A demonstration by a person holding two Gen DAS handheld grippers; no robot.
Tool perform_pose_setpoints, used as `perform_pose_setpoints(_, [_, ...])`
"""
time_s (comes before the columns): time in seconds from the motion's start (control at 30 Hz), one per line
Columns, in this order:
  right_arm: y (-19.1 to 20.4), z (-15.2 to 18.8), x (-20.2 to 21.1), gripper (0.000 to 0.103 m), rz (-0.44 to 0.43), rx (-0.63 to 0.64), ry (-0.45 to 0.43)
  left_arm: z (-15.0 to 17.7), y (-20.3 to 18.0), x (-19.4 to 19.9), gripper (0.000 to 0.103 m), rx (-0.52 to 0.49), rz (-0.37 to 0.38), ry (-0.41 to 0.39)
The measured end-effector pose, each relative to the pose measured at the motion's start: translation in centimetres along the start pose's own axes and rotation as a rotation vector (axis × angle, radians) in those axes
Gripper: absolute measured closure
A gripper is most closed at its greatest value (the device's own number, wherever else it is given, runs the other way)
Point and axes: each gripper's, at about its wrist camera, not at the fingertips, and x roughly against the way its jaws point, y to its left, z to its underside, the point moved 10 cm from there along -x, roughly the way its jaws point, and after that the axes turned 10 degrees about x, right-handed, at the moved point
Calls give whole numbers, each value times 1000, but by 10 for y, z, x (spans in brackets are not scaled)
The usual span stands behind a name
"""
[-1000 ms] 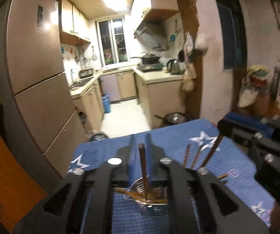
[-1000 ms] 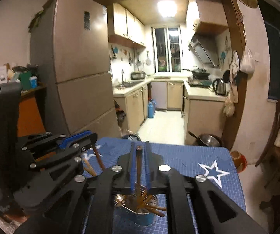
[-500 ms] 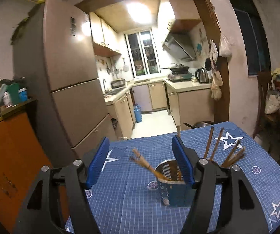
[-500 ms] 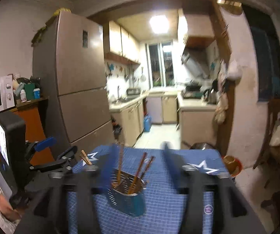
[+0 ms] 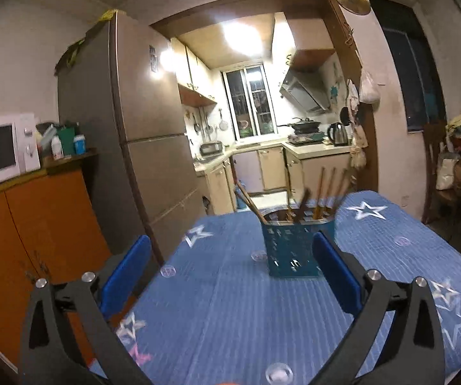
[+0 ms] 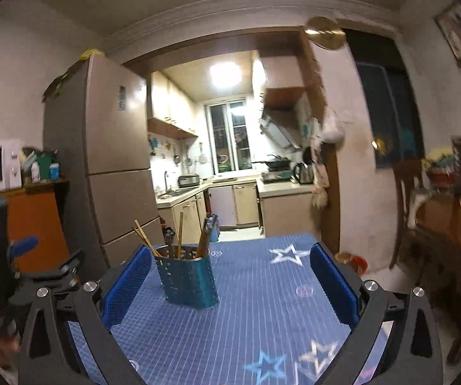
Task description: Organize utensils
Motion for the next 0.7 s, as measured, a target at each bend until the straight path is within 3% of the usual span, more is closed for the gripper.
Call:
perform_pose_setpoints(0.1, [-3,17,9,4,56,16,85,21,6,14,6,18,10,30])
perform_pose_setpoints(0.3, [4,32,32,4,151,66,76,59,5,30,6,-37,36,77])
perform_pose_setpoints(0.7, [14,51,33,4,152,100,126,85,-3,40,6,-65,61,102])
